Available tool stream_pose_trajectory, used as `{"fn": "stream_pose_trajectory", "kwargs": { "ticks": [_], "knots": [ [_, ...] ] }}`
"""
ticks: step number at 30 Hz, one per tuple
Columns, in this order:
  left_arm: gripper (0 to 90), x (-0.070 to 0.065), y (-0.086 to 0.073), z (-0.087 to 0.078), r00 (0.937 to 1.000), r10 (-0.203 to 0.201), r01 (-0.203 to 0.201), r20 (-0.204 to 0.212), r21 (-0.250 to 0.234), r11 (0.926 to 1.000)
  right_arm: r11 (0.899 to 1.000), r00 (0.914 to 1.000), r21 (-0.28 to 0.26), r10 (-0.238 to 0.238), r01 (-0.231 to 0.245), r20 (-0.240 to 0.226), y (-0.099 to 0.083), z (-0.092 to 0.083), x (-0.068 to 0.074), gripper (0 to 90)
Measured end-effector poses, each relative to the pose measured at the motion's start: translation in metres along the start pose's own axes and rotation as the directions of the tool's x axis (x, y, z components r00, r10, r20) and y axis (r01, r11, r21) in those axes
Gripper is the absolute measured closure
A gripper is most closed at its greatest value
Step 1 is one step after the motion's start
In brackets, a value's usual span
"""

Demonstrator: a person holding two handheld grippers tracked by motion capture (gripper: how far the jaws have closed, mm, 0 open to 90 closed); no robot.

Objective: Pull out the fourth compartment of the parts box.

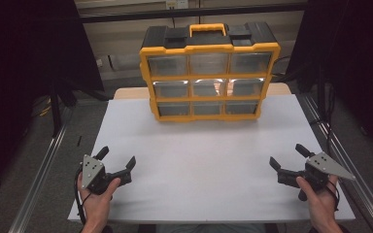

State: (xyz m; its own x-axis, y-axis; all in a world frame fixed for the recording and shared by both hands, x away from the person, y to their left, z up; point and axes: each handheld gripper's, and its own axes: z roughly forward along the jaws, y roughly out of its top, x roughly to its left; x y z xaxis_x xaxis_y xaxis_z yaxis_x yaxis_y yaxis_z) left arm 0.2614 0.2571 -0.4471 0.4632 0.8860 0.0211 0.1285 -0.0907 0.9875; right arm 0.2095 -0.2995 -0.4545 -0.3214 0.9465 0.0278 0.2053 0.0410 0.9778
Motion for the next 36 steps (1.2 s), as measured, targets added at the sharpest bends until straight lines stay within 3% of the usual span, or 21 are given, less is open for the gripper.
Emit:
{"fn": "stream_pose_trajectory", "kwargs": {
  "ticks": [8, 11, 13, 17, 22, 26, 29, 31, 33, 34, 36],
  "knots": [
    [3.1, -0.001, 0.001, 0.005, 0.9999, -0.009, 0.009, -0.008, 0.009, 0.9999, 1.000, 0.9999, -0.001, 0.013, -0.013, 0.005, -0.002, 0.002, -0.002, 0.4],
    [2.9, -0.002, 0.001, 0.011, 0.9999, -0.009, 0.009, 0.011, 0.000, 1.0000, 1.000, 0.9998, 0.006, 0.020, -0.020, 0.003, -0.002, 0.002, -0.003, 0.4],
    [3.0, -0.002, 0.002, 0.015, 0.9999, 0.012, -0.012, 0.011, -0.011, 0.9999, 1.000, 0.9999, 0.008, 0.017, -0.017, 0.003, -0.003, 0.002, -0.003, 0.4],
    [3.0, -0.004, 0.002, 0.025, 0.9995, -0.006, 0.006, 0.033, -0.015, 0.9999, 1.000, 0.9998, 0.004, 0.013, -0.013, 0.012, -0.002, 0.002, -0.003, 0.6],
    [4.8, -0.004, 0.003, 0.040, 0.9992, 0.036, -0.036, 0.018, -0.005, 0.9993, 1.000, 1.0000, 0.007, 0.001, -0.001, 0.006, -0.002, 0.003, -0.002, 0.6],
    [4.8, -0.001, 0.004, 0.051, 0.9997, 0.012, -0.012, 0.019, 0.006, 0.9999, 1.000, 0.9999, 0.012, -0.015, 0.015, -0.003, -0.002, 0.004, 0.001, 0.5],
    [4.2, 0.003, 0.006, 0.060, 0.9982, 0.054, -0.054, 0.026, 0.020, 0.9983, 1.000, 0.9999, 0.013, -0.012, 0.013, -0.006, -0.001, 0.004, 0.002, 0.5],
    [3.6, 0.002, 0.008, 0.065, 0.9975, 0.055, -0.057, 0.044, 0.054, 0.9969, 1.000, 0.9999, 0.009, -0.009, 0.009, -0.007, -0.001, 0.006, 0.003, 0.6],
    [3.2, 0.000, 0.008, 0.069, 0.9962, 0.077, -0.078, 0.041, 0.045, 0.9959, 1.000, 0.9999, 0.013, -0.011, 0.011, -0.013, -0.001, 0.007, 0.003, 0.6],
    [3.3, -0.003, 0.009, 0.075, 0.9912, 0.123, -0.126, 0.050, 0.059, 0.9903, 1.000, 0.9999, 0.011, -0.006, 0.006, -0.012, -0.001, 0.009, 0.004, 0.6],
    [3.5, -0.005, 0.009, 0.078, 0.9891, 0.136, -0.139, 0.057, 0.052, 0.9889, 1.000, 0.9997, 0.018, -0.011, 0.012, -0.021, -0.001, 0.010, 0.003, 0.6]
  ]
}}
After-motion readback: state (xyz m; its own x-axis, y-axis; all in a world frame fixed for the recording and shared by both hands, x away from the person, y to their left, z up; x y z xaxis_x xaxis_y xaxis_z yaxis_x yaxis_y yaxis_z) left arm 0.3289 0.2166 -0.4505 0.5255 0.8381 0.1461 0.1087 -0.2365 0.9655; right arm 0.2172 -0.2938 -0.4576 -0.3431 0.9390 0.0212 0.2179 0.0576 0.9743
